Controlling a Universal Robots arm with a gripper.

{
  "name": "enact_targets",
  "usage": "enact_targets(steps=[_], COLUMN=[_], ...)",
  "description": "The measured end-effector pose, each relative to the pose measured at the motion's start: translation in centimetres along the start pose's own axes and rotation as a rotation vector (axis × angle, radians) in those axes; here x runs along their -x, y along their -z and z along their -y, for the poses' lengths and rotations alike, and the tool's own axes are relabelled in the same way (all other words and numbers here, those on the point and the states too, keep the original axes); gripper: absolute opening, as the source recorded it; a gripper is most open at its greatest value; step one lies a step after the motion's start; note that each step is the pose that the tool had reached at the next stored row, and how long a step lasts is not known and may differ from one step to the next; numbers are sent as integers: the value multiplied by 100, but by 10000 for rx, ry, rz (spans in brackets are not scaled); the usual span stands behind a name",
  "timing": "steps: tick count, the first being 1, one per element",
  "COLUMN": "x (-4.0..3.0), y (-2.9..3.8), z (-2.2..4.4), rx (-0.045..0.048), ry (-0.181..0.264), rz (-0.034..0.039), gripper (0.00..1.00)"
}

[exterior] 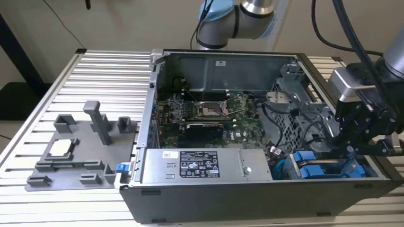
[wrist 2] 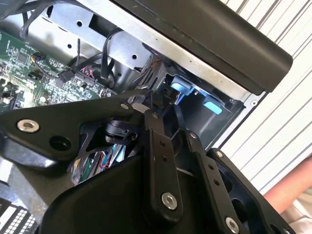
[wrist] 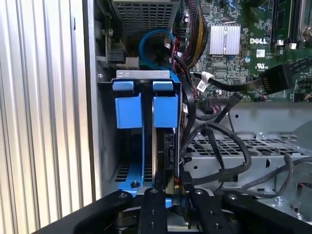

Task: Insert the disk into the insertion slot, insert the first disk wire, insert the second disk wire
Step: 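Insert the first disk wire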

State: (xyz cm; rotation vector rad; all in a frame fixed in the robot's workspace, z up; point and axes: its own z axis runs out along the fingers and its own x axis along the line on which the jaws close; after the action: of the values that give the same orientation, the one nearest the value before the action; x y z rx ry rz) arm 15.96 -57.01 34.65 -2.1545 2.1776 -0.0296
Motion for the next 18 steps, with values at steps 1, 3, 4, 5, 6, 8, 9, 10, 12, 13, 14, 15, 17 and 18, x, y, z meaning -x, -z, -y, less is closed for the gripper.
enact_targets(steps=[1,3,4,5,6,8,9,10,12,13,14,15,17,18], x=[1,3,4,5,6,8,9,10,13,16,18,22,35,45], y=[22,72,97,123,152,201,226,253,313,340,370,395,436,451], z=[1,2,2,3,3,-1,-4,-7,-16,-21,-29,-39,-64,-78], rx=[0,-1,-1,-1,-1,-1,0,1,1,1,1,1,1,1], ry=[-4,-13,-17,-20,-24,-30,-31,-31,-31,-31,-32,-31,-31,-31], rz=[0,-2,-1,-1,-1,-2,-2,-2,-3,-3,-2,-3,-4,-1], gripper=[27,27,27,27,27,27,27,27,27,27,27,27,27,27])
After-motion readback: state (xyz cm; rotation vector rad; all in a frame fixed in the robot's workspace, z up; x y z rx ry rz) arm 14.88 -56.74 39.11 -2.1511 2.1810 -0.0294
